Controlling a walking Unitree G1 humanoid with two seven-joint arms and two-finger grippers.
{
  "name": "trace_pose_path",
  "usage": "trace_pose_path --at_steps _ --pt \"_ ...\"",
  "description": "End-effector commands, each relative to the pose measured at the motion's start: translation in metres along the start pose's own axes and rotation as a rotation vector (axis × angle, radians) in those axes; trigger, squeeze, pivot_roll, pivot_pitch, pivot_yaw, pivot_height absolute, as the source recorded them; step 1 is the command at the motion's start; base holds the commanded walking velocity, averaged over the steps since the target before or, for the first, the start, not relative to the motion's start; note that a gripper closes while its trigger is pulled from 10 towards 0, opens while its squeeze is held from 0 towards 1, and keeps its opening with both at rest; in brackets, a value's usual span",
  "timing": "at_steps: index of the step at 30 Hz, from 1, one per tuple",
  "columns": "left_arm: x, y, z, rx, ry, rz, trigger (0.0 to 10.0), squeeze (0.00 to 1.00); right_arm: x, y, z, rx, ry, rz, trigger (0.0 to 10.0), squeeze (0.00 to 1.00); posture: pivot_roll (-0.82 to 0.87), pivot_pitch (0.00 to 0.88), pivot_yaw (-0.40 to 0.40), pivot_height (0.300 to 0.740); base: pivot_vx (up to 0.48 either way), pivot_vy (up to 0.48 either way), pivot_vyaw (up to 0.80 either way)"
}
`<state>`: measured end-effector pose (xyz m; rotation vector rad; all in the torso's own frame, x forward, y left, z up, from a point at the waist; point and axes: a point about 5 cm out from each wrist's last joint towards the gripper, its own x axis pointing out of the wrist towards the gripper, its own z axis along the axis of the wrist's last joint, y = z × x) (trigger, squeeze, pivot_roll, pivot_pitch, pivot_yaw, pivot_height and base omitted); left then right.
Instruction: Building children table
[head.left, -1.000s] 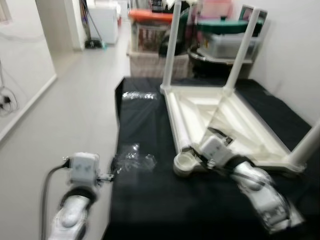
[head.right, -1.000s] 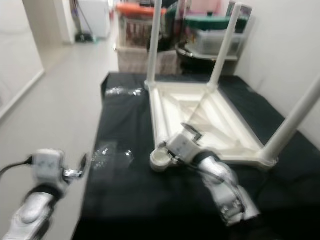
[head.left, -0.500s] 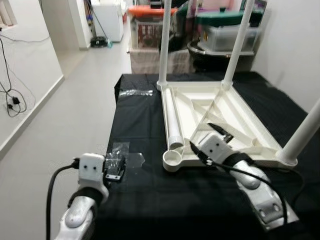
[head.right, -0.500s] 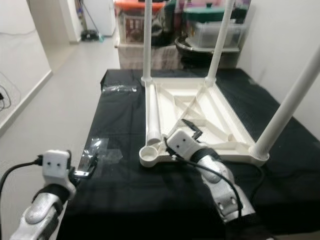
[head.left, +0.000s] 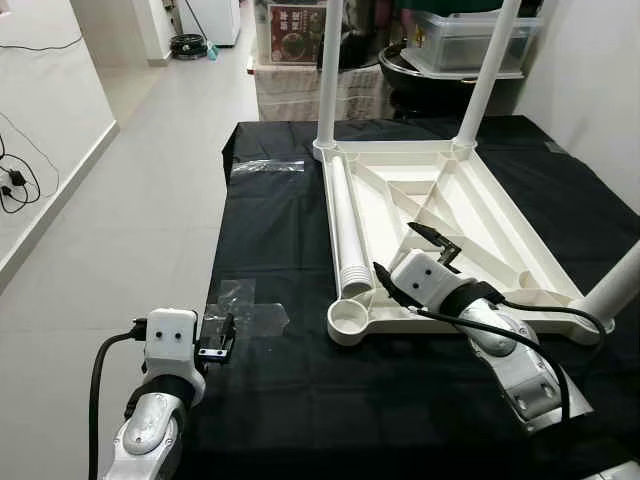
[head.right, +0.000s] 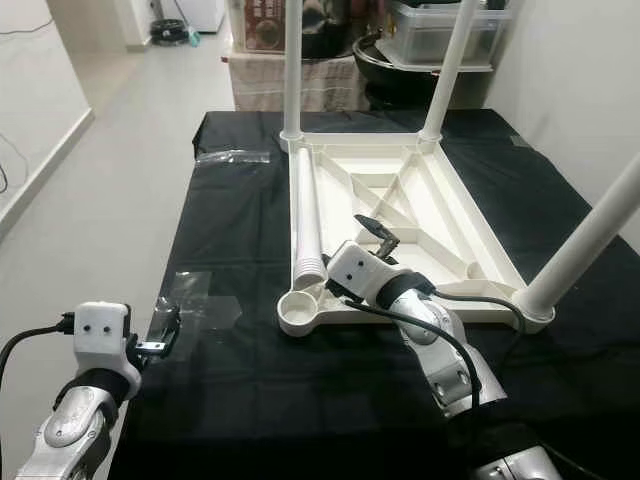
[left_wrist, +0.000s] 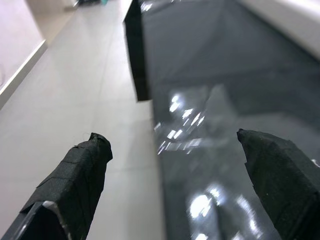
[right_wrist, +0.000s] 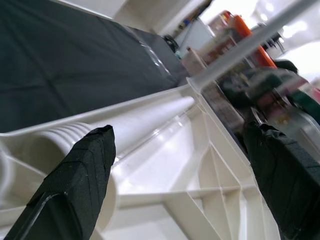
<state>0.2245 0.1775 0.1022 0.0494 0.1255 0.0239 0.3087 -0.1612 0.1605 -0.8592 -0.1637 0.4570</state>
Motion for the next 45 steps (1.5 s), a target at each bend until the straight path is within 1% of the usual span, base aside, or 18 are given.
trace_pose_path --at_steps 1,5,11,15,16,18,19,21,25,26,28,31,34,39,41,45 --pt "-0.002 0.006 -0.011 0.014 0.059 0.036 10.0 0.00 0.000 0.011 0.000 -0.032 -0.012 0.067 10.0 0.00 0.11 0.000 -0.073 0.740 0.000 0.000 0.00" --pt "-0.001 0.007 -0.010 0.010 0.058 0.044 10.0 0.00 0.001 0.022 -0.001 -0.053 -0.023 0.140 10.0 0.00 0.12 0.000 -0.076 0.740 0.000 0.000 0.00" --pt "0.001 0.007 -0.009 0.009 0.052 0.045 10.0 0.00 0.002 0.023 -0.007 -0.086 -0.004 0.161 10.0 0.00 0.12 0.000 -0.075 0.740 0.000 0.000 0.00" --pt "0.004 0.002 -0.008 0.007 0.044 0.029 10.0 0.00 0.018 0.020 -0.013 -0.086 0.092 0.097 10.0 0.00 0.11 0.000 -0.067 0.740 0.000 0.000 0.00" --pt "0.005 0.001 -0.007 0.007 0.041 0.025 10.0 0.00 0.023 0.023 -0.011 -0.087 0.093 0.111 10.0 0.00 0.11 0.000 -0.068 0.740 0.000 0.000 0.00" --pt "0.006 0.000 -0.007 0.007 0.040 0.021 10.0 0.00 0.026 0.025 -0.009 -0.089 0.090 0.123 10.0 0.00 0.11 0.000 -0.068 0.740 0.000 0.000 0.00" --pt "0.007 0.001 -0.006 0.007 0.036 0.021 10.0 0.00 0.033 0.029 -0.004 -0.096 0.090 0.135 10.0 0.00 0.12 0.000 -0.072 0.740 0.000 0.000 0.00" --pt "0.007 0.001 -0.006 0.007 0.034 0.023 10.0 0.00 0.036 0.032 -0.003 -0.095 0.097 0.146 10.0 0.00 0.12 0.000 -0.079 0.740 0.000 0.000 0.00" --pt "0.007 0.001 -0.006 0.007 0.034 0.024 10.0 0.00 0.037 0.034 -0.003 -0.093 0.102 0.154 10.0 0.00 0.12 0.000 -0.079 0.740 0.000 0.000 0.00" --pt "0.007 0.000 -0.006 0.006 0.033 0.025 10.0 0.00 0.038 0.040 -0.004 -0.106 0.102 0.191 10.0 0.00 0.12 0.000 -0.085 0.740 0.000 0.000 0.00" --pt "0.007 0.000 -0.006 0.005 0.032 0.026 10.0 0.00 0.038 0.041 -0.004 -0.111 0.103 0.201 10.0 0.00 0.12 0.000 -0.085 0.740 0.000 0.000 0.00" --pt "0.007 -0.001 -0.007 0.002 0.033 0.023 10.0 0.00 0.041 0.037 -0.011 -0.122 0.148 0.178 10.0 0.00 0.12 0.000 -0.090 0.740 0.000 0.000 0.00" --pt "0.008 -0.004 -0.007 -0.002 0.031 0.019 10.0 0.00 0.045 0.028 -0.019 -0.167 0.209 0.145 10.0 0.00 0.12 0.000 -0.089 0.740 0.000 0.000 0.00" --pt "0.009 -0.006 -0.006 -0.003 0.028 0.015 10.0 0.00 0.046 0.023 -0.022 -0.180 0.235 0.139 10.0 0.00 0.12 0.000 -0.090 0.740 0.000 0.000 0.00" --pt "0.009 -0.005 -0.006 -0.001 0.027 0.011 10.0 0.00 0.047 0.019 -0.025 -0.210 0.258 0.149 10.0 0.00 0.12 0.000 -0.090 0.740 0.000 0.000 0.00" --pt "0.009 -0.004 -0.006 0.001 0.027 0.011 10.0 0.00 0.046 0.016 -0.025 -0.214 0.259 0.164 10.0 0.00 0.12 0.000 -0.088 0.740 0.000 0.000 0.00"
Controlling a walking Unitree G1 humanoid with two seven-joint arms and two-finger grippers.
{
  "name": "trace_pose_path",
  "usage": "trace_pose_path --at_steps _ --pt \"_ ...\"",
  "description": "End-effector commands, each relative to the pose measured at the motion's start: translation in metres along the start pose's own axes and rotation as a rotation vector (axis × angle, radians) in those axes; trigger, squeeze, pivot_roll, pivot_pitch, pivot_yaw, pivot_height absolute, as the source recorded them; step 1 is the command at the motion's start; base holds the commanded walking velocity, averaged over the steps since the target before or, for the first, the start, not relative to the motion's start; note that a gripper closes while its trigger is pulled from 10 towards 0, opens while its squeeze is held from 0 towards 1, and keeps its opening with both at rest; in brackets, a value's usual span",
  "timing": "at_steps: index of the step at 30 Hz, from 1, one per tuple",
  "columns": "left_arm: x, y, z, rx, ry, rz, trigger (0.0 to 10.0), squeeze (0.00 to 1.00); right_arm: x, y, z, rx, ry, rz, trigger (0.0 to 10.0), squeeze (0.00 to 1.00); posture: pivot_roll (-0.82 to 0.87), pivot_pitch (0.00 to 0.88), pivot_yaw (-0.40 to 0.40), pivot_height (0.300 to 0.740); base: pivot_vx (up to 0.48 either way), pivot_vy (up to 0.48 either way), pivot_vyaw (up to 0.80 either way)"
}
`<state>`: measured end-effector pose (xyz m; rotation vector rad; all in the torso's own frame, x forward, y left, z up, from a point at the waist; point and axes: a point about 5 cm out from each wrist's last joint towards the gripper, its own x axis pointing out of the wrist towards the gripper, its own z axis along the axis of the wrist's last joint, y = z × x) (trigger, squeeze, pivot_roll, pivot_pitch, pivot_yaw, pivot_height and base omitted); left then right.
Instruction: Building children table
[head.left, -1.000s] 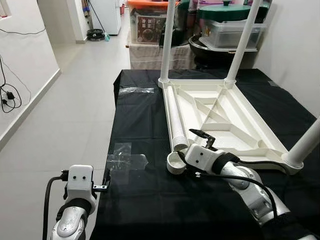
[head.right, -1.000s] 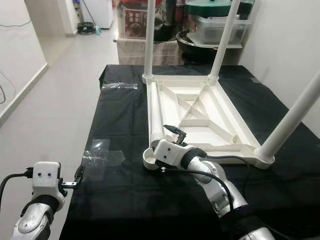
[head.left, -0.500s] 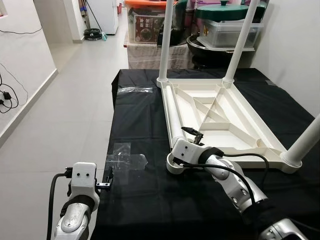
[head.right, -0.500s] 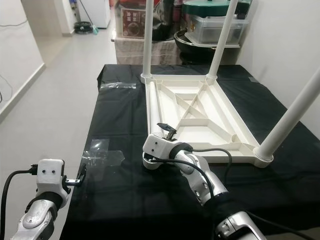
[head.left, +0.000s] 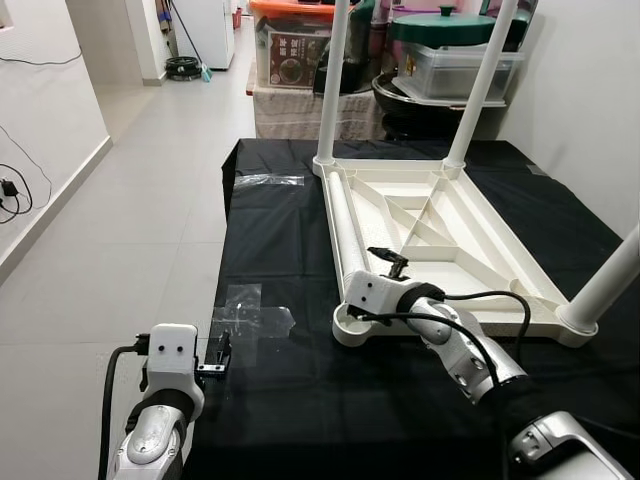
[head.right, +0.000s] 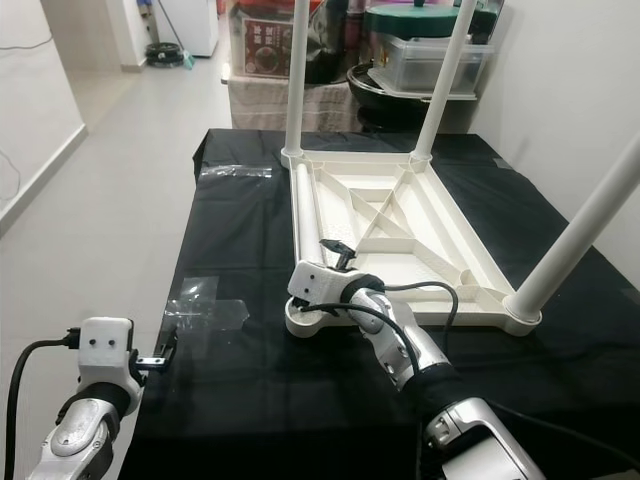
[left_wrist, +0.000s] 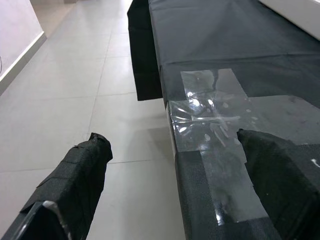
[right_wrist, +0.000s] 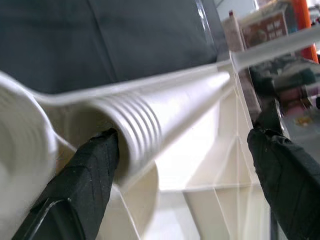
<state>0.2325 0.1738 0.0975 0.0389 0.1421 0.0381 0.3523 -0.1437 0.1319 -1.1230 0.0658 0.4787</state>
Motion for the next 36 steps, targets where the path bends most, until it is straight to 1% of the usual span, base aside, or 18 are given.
trace_pose_path --at_steps 1,5,12,13,15,17,19,22,25,26,31,32,33,34,35,36 --pt "0.001 0.000 -0.003 0.012 0.010 -0.002 10.0 0.00 -0.001 0.000 -0.005 -0.008 0.028 0.020 10.0 0.00 0.12 0.000 -0.088 0.740 0.000 0.000 0.00" --pt "0.000 -0.002 -0.004 0.012 0.013 -0.008 10.0 0.00 -0.002 -0.005 -0.007 -0.022 0.029 0.037 10.0 0.00 0.11 0.000 -0.085 0.740 0.000 0.000 0.00" --pt "0.002 -0.004 -0.003 0.010 0.010 -0.015 10.0 0.00 0.001 -0.002 -0.006 -0.038 0.040 0.057 10.0 0.00 0.11 0.000 -0.085 0.740 0.000 0.000 0.00" --pt "0.003 -0.004 -0.003 0.011 0.008 -0.016 10.0 0.00 0.007 -0.002 0.000 -0.029 0.038 0.052 10.0 0.00 0.11 0.000 -0.086 0.740 0.000 0.000 0.00" --pt "0.003 -0.004 -0.003 0.011 0.008 -0.016 10.0 0.00 0.009 -0.002 0.003 -0.022 0.037 0.044 10.0 0.00 0.11 0.000 -0.086 0.740 0.000 0.000 0.00" --pt "0.003 -0.005 -0.003 0.012 0.008 -0.016 10.0 0.00 0.017 -0.002 0.015 0.016 0.026 0.011 10.0 0.00 0.11 0.000 -0.090 0.740 0.000 0.000 0.00" --pt "0.003 -0.005 -0.003 0.012 0.008 -0.016 10.0 0.00 0.019 -0.001 0.018 0.023 0.023 0.004 10.0 0.00 0.11 0.000 -0.090 0.740 0.000 0.000 0.00" --pt "0.003 -0.005 -0.003 0.012 0.008 -0.013 10.0 0.00 0.023 0.003 0.024 0.044 0.019 -0.007 10.0 0.00 0.12 0.000 -0.093 0.740 0.000 0.000 0.00" --pt "0.002 -0.005 -0.003 0.012 0.007 -0.009 10.0 0.00 0.026 0.013 0.029 0.044 0.022 -0.019 10.0 0.00 0.12 0.000 -0.100 0.740 0.000 0.000 0.00" --pt "0.002 -0.005 -0.003 0.011 0.007 -0.008 10.0 0.00 0.026 0.016 0.029 0.041 0.025 -0.022 10.0 0.00 0.13 0.000 -0.101 0.740 0.000 0.000 0.00" --pt "0.001 -0.005 -0.003 0.011 0.007 -0.004 10.0 0.00 0.027 0.019 0.024 0.033 0.041 -0.048 10.0 0.00 0.13 0.000 -0.102 0.740 0.000 0.000 0.00" --pt "0.001 -0.004 -0.003 0.012 0.008 -0.003 10.0 0.00 0.026 0.014 0.020 0.052 0.045 -0.097 6.1 0.00 0.13 0.000 -0.102 0.740 0.000 0.000 0.00" --pt "0.001 -0.004 -0.003 0.012 0.008 -0.003 10.0 0.00 0.026 0.014 0.020 0.052 0.045 -0.097 6.1 0.00 0.13 0.000 -0.102 0.740 0.000 0.000 0.00" --pt "0.001 -0.004 -0.003 0.014 0.009 -0.001 10.0 0.00 0.024 0.006 0.016 0.079 0.040 -0.160 0.0 0.00 0.12 0.000 -0.098 0.740 0.000 0.000 0.00" --pt "0.001 -0.003 -0.003 0.015 0.010 0.000 10.0 0.00 0.023 0.000 0.014 0.097 0.035 -0.203 0.0 0.00 0.12 0.000 -0.098 0.740 0.000 0.000 0.00" --pt "0.002 -0.003 -0.004 0.018 0.010 -0.001 10.0 0.00 0.020 -0.009 0.009 0.118 0.037 -0.274 0.0 0.00 0.12 0.000 -0.097 0.740 0.000 0.000 0.00"
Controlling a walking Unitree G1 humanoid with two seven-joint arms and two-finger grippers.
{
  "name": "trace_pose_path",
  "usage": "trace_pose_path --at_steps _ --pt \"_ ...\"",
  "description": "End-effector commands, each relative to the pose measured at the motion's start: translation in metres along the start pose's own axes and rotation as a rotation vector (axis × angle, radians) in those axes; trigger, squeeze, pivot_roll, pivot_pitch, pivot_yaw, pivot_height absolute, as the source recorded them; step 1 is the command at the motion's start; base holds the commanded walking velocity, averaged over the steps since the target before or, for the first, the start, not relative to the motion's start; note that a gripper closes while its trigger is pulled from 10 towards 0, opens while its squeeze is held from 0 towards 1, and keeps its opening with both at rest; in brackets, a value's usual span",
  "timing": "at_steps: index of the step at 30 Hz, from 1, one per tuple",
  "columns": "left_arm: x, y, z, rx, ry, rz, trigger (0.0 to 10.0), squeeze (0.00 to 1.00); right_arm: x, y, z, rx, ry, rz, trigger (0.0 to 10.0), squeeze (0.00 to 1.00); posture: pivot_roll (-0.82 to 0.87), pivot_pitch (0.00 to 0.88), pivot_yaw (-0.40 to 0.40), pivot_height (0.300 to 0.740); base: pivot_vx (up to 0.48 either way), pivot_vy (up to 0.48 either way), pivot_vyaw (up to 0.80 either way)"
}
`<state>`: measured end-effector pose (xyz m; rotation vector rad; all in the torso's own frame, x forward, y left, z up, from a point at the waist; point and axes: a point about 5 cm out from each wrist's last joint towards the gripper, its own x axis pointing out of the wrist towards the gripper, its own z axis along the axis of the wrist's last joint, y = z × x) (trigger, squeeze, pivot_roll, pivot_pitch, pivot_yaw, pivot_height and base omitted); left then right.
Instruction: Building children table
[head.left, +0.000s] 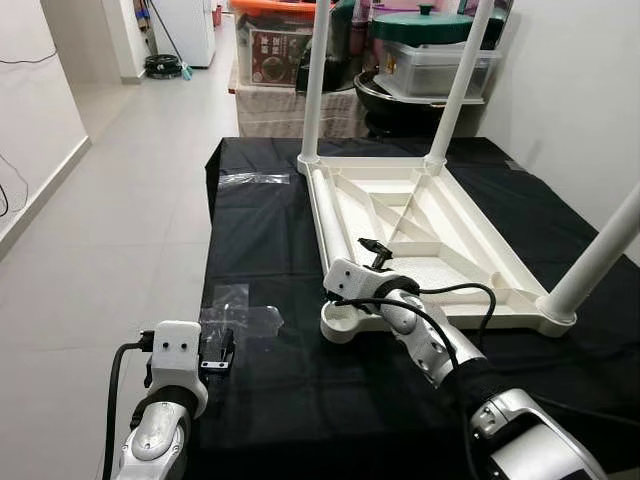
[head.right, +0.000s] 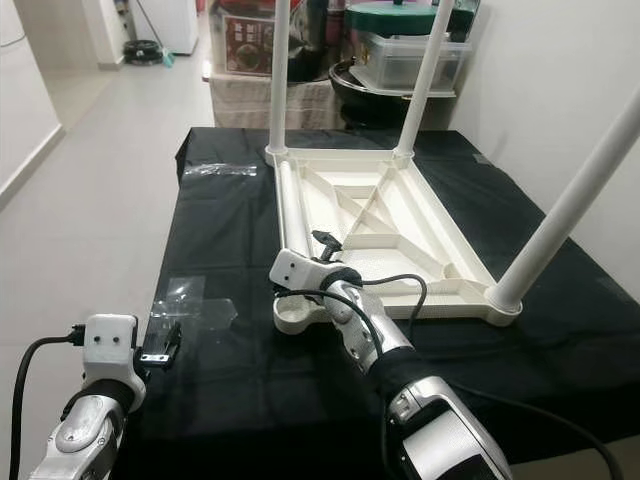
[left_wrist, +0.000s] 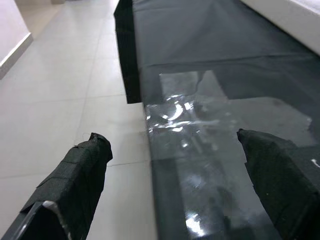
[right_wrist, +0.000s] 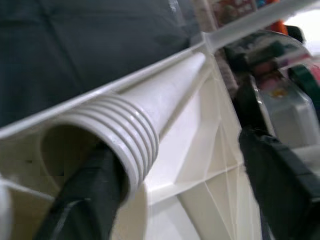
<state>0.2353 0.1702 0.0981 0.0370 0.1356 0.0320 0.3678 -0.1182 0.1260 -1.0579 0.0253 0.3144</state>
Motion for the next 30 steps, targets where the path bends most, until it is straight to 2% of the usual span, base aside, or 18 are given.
trace_pose_path --at_steps 1,7,14,15,17,21,22,23,24,25,27,28,29,30 --pt "-0.001 0.001 -0.005 0.019 0.017 0.005 10.0 0.00 -0.001 -0.018 -0.007 0.049 0.001 -0.117 0.0 0.00 0.12 0.000 -0.097 0.740 0.000 0.000 0.00" --pt "0.002 0.000 -0.003 0.022 0.015 -0.003 10.0 0.00 -0.003 -0.028 -0.013 0.066 0.023 -0.197 0.0 0.00 0.12 0.000 -0.088 0.740 0.000 0.000 0.00" --pt "0.003 0.000 -0.003 0.024 0.012 -0.004 10.0 0.00 -0.004 -0.023 -0.012 0.100 0.011 -0.187 0.0 0.00 0.12 0.000 -0.090 0.740 0.000 0.000 0.00" --pt "0.004 0.000 -0.002 0.026 0.011 -0.002 10.0 0.00 -0.003 -0.017 -0.006 0.145 -0.030 -0.163 0.0 0.00 0.12 0.000 -0.094 0.740 0.000 0.000 0.00" --pt "0.004 0.001 -0.002 0.026 0.011 -0.001 10.0 0.00 -0.003 -0.015 -0.002 0.175 -0.051 -0.153 0.0 0.00 0.12 0.000 -0.094 0.740 0.000 0.000 0.00" --pt "0.004 0.001 -0.002 0.027 0.011 0.001 10.0 0.00 -0.002 -0.013 0.001 0.192 -0.069 -0.147 0.0 0.00 0.12 0.000 -0.094 0.740 0.000 0.000 0.00" --pt "0.004 0.001 -0.002 0.028 0.011 0.002 10.0 0.00 -0.001 -0.014 0.003 0.231 -0.074 -0.151 0.0 0.00 0.13 0.000 -0.096 0.740 0.000 0.000 0.00" --pt "0.004 0.001 -0.002 0.028 0.011 0.002 10.0 0.00 -0.001 -0.014 0.003 0.231 -0.074 -0.151 0.0 0.00 0.13 0.000 -0.096 0.740 0.000 0.000 0.00" --pt "0.004 0.001 -0.002 0.028 0.009 0.002 10.0 0.00 -0.001 -0.018 0.003 0.299 -0.081 -0.169 0.0 0.00 0.12 0.000 -0.095 0.740 0.000 0.000 0.00" --pt "0.004 0.001 -0.002 0.028 0.009 0.002 10.0 0.00 -0.001 -0.018 0.003 0.299 -0.081 -0.169 0.0 0.00 0.12 0.000 -0.095 0.740 0.000 0.000 0.00" --pt "0.005 0.001 0.000 0.020 -0.001 -0.012 10.0 0.00 -0.005 -0.037 0.006 0.458 -0.163 -0.211 0.0 0.00 0.12 0.000 -0.090 0.740 0.000 0.000 0.00" --pt "0.005 0.001 0.000 0.020 -0.001 -0.012 10.0 0.00 -0.005 -0.037 0.006 0.458 -0.163 -0.211 0.0 0.00 0.12 0.000 -0.090 0.740 0.000 0.000 0.00" --pt "0.006 0.001 0.002 0.020 -0.009 -0.020 10.0 0.00 -0.009 -0.052 0.002 0.469 -0.196 -0.243 0.0 0.00 0.13 0.000 -0.089 0.740 0.000 0.000 0.00" --pt "0.006 0.001 0.002 0.020 -0.009 -0.020 10.0 0.00 -0.009 -0.052 0.002 0.469 -0.196 -0.243 0.0 0.00 0.13 0.000 -0.089 0.740 0.000 0.000 0.00"
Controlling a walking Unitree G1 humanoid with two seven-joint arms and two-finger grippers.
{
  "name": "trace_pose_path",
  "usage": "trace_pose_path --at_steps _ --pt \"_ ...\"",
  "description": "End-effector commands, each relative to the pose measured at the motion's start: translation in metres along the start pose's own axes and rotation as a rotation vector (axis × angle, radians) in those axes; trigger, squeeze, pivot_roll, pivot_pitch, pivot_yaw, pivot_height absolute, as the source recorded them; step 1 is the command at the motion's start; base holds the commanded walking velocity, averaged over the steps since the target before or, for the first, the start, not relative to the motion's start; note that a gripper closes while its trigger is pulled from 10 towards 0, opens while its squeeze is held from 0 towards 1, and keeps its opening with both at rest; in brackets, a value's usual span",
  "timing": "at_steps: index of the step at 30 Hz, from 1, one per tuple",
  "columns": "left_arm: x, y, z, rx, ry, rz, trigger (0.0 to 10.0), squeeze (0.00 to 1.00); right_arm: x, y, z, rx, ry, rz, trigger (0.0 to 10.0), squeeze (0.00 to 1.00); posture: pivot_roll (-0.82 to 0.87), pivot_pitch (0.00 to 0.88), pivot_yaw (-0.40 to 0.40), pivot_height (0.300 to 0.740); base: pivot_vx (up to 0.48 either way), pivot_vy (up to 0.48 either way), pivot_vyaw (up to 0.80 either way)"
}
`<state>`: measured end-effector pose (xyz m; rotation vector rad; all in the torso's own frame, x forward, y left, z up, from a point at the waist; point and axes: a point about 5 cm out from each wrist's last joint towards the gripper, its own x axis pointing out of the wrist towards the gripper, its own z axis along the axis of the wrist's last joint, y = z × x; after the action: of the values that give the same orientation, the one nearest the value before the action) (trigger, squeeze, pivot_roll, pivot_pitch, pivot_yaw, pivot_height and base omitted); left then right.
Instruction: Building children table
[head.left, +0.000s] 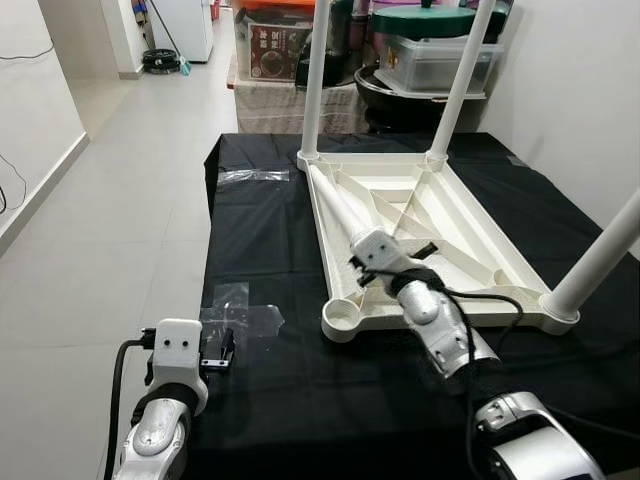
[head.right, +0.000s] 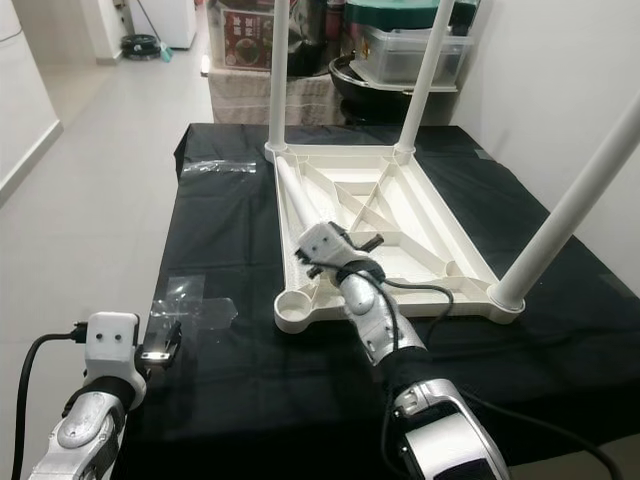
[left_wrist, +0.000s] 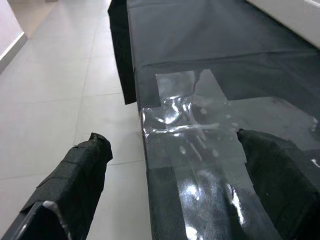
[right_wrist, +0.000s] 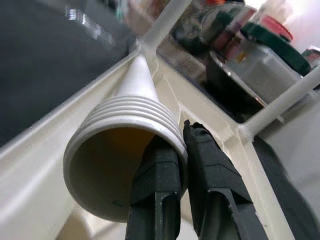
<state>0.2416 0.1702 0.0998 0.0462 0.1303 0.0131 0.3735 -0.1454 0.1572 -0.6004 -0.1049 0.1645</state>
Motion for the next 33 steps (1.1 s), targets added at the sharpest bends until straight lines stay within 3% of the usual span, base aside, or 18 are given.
trace_pose_path --at_steps 1,2,3,4,6,9,10,11,12,15,17,18,19,21,22,23,25,33 --pt "0.001 0.002 0.002 0.009 -0.008 -0.007 10.0 0.00 -0.002 -0.025 0.015 0.030 -0.122 -0.028 0.0 0.00 0.12 0.000 -0.083 0.740 0.000 0.000 0.00" --pt "0.001 0.002 0.002 0.009 -0.008 -0.007 10.0 0.00 -0.002 -0.025 0.015 0.030 -0.122 -0.028 0.0 0.00 0.12 0.000 -0.083 0.740 0.000 0.000 0.00" --pt "0.002 0.004 0.002 0.010 -0.011 -0.008 10.0 0.00 -0.006 -0.045 0.017 -0.002 -0.152 -0.041 0.0 0.00 0.12 0.000 -0.082 0.740 0.000 0.000 0.00" --pt "0.002 0.004 0.002 0.010 -0.011 -0.008 10.0 0.00 -0.006 -0.045 0.017 -0.002 -0.152 -0.041 0.0 0.00 0.12 0.000 -0.082 0.740 0.000 0.000 0.00" --pt "0.002 0.007 0.003 0.012 -0.012 -0.003 10.0 0.00 -0.017 -0.078 0.018 -0.068 -0.192 -0.043 0.0 0.00 0.11 0.000 -0.080 0.740 0.000 0.000 0.00" --pt "0.002 0.007 0.003 0.012 -0.012 -0.003 10.0 0.00 -0.017 -0.078 0.018 -0.068 -0.192 -0.043 0.0 0.00 0.11 0.000 -0.080 0.740 0.000 0.000 0.00" --pt "0.002 0.008 0.002 0.013 -0.011 0.000 10.0 0.00 -0.023 -0.093 0.020 -0.091 -0.209 -0.037 0.0 0.00 0.10 0.000 -0.067 0.740 0.000 0.000 0.00" --pt "0.002 0.008 0.002 0.013 -0.011 0.000 10.0 0.00 -0.023 -0.093 0.020 -0.091 -0.209 -0.037 0.0 0.00 0.10 0.000 -0.067 0.740 0.000 0.000 0.00" --pt "0.004 0.008 0.002 0.001 -0.011 -0.005 10.0 0.00 -0.031 -0.104 0.022 -0.083 -0.230 -0.014 0.0 0.00 0.09 0.000 -0.058 0.740 0.000 0.000 0.00" --pt "0.008 0.005 0.009 -0.135 -0.031 -0.027 10.0 0.00 -0.042 -0.105 0.026 0.067 -0.284 0.070 0.0 0.00 0.08 0.000 -0.051 0.740 0.000 0.000 0.00" --pt "0.009 -0.004 0.031 -0.406 -0.120 -0.146 10.0 0.00 -0.048 -0.087 0.030 0.267 -0.336 0.199 0.0 0.00 0.08 0.000 -0.049 0.740 0.000 0.000 0.00" --pt "0.009 -0.004 0.031 -0.406 -0.120 -0.146 10.0 0.00 -0.048 -0.087 0.030 0.267 -0.336 0.199 0.0 0.00 0.08 0.000 -0.049 0.740 0.000 0.000 0.00" --pt "0.007 -0.008 0.041 -0.487 -0.161 -0.218 10.0 0.00 -0.050 -0.080 0.032 0.331 -0.348 0.245 0.0 0.00 0.08 0.000 -0.049 0.740 0.000 0.000 0.00" --pt "0.007 -0.008 0.041 -0.487 -0.161 -0.218 10.0 0.00 -0.050 -0.080 0.032 0.331 -0.348 0.245 0.0 0.00 0.08 0.000 -0.049 0.740 0.000 0.000 0.00" --pt "0.002 -0.013 0.054 -0.569 -0.209 -0.324 10.0 0.00 -0.051 -0.070 0.034 0.432 -0.364 0.288 0.0 0.00 0.10 0.000 -0.053 0.740 0.000 0.000 0.00" --pt "0.002 -0.013 0.054 -0.569 -0.209 -0.324 10.0 0.00 -0.051 -0.070 0.034 0.432 -0.364 0.288 0.0 0.00 0.10 0.000 -0.053 0.740 0.000 0.000 0.00" --pt "-0.008 -0.017 0.074 -0.689 -0.291 -0.486 10.0 0.00 -0.053 -0.047 0.035 0.632 -0.371 0.400 0.0 0.00 0.11 0.000 -0.061 0.740 0.000 0.000 0.00" --pt "-0.010 -0.016 0.088 -0.855 -0.363 -0.594 10.0 0.00 -0.073 -0.017 0.029 0.886 -0.351 0.662 0.0 0.00 0.11 0.000 -0.068 0.740 0.000 0.000 0.00"
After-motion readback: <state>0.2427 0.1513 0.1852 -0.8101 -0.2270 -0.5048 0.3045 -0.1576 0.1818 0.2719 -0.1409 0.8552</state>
